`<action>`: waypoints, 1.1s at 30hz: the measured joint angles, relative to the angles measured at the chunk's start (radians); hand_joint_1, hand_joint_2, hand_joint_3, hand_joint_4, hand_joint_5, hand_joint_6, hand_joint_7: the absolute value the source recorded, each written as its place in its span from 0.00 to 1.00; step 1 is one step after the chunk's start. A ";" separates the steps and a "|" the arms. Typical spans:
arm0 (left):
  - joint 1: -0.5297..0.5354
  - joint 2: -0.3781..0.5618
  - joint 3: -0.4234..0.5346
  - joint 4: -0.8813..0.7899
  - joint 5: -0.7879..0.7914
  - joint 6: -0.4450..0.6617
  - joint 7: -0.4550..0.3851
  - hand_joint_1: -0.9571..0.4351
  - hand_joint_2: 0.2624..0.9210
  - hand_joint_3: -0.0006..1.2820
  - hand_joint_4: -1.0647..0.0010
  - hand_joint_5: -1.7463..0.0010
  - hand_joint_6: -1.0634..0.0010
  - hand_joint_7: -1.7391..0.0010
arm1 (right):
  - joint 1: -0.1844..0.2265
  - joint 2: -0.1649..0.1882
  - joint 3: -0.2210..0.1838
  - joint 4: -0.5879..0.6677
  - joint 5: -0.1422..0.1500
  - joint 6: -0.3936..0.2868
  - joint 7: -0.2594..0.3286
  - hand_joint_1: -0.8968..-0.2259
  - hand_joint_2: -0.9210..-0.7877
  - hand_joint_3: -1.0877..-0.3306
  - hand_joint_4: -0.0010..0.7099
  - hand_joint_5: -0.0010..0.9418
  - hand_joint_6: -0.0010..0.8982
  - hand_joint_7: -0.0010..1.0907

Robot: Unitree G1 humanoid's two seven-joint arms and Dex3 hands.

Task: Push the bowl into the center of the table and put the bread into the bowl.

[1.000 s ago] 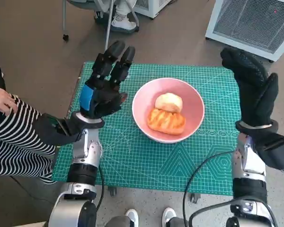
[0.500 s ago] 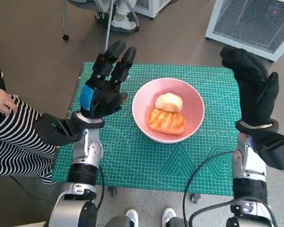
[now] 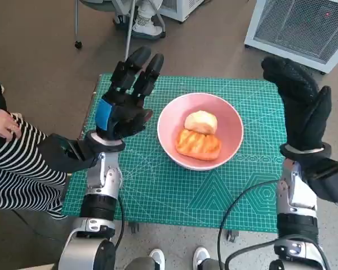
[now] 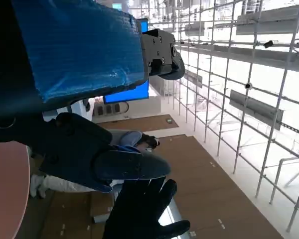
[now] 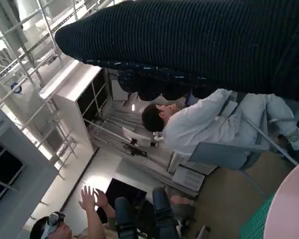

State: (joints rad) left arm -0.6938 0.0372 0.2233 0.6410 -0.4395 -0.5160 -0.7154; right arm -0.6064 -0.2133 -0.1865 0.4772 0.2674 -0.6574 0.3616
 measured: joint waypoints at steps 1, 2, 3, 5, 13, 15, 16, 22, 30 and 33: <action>0.001 0.000 -0.001 -0.003 0.000 0.003 0.000 0.30 1.00 0.21 0.84 0.98 1.00 0.68 | 0.000 0.000 0.000 0.000 0.000 0.000 0.000 0.21 0.00 0.40 0.19 0.00 0.04 0.44; 0.001 0.000 -0.001 -0.005 0.000 0.007 0.000 0.30 0.99 0.20 0.84 0.98 1.00 0.68 | 0.000 0.000 0.000 0.000 0.000 0.000 0.000 0.21 0.00 0.40 0.19 0.00 0.04 0.44; 0.001 0.001 -0.002 -0.008 0.000 0.009 0.000 0.31 0.99 0.20 0.84 0.98 1.00 0.68 | 0.000 0.000 0.000 0.000 0.000 0.000 0.000 0.21 0.00 0.40 0.19 0.00 0.04 0.44; 0.002 0.001 -0.003 -0.015 0.000 0.013 0.000 0.31 0.99 0.20 0.84 0.98 1.00 0.68 | 0.000 0.001 0.000 0.000 0.000 0.000 0.000 0.21 0.00 0.40 0.19 0.00 0.04 0.44; 0.005 0.003 -0.004 -0.023 0.000 0.019 0.000 0.31 1.00 0.20 0.84 0.98 1.00 0.68 | 0.000 0.002 0.000 0.008 0.000 -0.005 0.000 0.22 0.00 0.40 0.19 0.00 0.04 0.44; 0.008 0.003 -0.005 -0.023 0.000 0.020 0.000 0.31 1.00 0.20 0.84 0.98 1.00 0.69 | 0.000 0.002 0.000 0.010 -0.001 -0.008 0.000 0.22 0.00 0.40 0.19 0.00 0.04 0.44; 0.009 0.003 -0.006 -0.024 0.000 0.021 0.000 0.31 1.00 0.20 0.84 0.98 1.00 0.69 | 0.000 0.002 0.000 0.012 0.000 -0.009 0.000 0.22 0.00 0.40 0.19 0.00 0.04 0.44; 0.018 0.002 -0.010 -0.027 0.000 0.025 0.001 0.33 0.99 0.20 0.84 0.98 1.00 0.68 | 0.000 0.005 0.000 0.018 0.000 -0.016 0.000 0.22 0.00 0.40 0.19 0.00 0.04 0.43; 0.023 0.002 -0.011 -0.035 0.001 0.026 0.005 0.33 0.99 0.21 0.85 0.98 1.00 0.69 | 0.002 0.005 -0.001 0.018 0.000 -0.017 0.000 0.23 0.00 0.40 0.19 0.00 0.04 0.43; 0.027 0.002 -0.012 -0.037 0.002 0.026 0.007 0.33 0.99 0.21 0.85 0.98 1.00 0.69 | 0.003 0.005 -0.001 0.018 0.000 -0.018 0.000 0.23 0.00 0.40 0.19 0.00 0.04 0.43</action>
State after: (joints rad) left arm -0.6667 0.0396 0.2113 0.6039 -0.4379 -0.4900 -0.7088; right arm -0.6030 -0.2087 -0.1876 0.4957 0.2677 -0.6754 0.3619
